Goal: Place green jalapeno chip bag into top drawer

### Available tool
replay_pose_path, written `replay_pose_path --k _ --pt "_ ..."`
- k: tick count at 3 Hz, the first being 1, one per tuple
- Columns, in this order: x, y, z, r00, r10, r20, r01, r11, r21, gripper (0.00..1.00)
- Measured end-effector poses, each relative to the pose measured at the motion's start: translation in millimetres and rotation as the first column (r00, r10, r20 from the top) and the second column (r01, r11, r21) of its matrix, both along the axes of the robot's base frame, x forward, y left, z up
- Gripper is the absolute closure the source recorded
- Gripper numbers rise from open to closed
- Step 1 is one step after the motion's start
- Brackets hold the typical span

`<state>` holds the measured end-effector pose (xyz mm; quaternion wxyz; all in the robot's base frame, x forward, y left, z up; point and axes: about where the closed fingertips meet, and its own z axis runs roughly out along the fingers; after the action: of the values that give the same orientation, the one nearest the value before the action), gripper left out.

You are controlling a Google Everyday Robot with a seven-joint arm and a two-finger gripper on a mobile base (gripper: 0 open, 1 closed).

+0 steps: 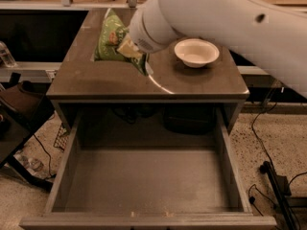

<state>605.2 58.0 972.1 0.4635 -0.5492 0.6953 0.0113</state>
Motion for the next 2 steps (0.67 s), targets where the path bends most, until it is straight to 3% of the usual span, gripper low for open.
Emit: replay_pose_path --k 1,2 --pt "-49 -32 -8 0.9972 -0.053 0.054 0.052 0.999 0.012 1.00" --pt "-78 -86 -59 0.9929 -0.119 0.004 0.119 0.993 0.027 1.00"
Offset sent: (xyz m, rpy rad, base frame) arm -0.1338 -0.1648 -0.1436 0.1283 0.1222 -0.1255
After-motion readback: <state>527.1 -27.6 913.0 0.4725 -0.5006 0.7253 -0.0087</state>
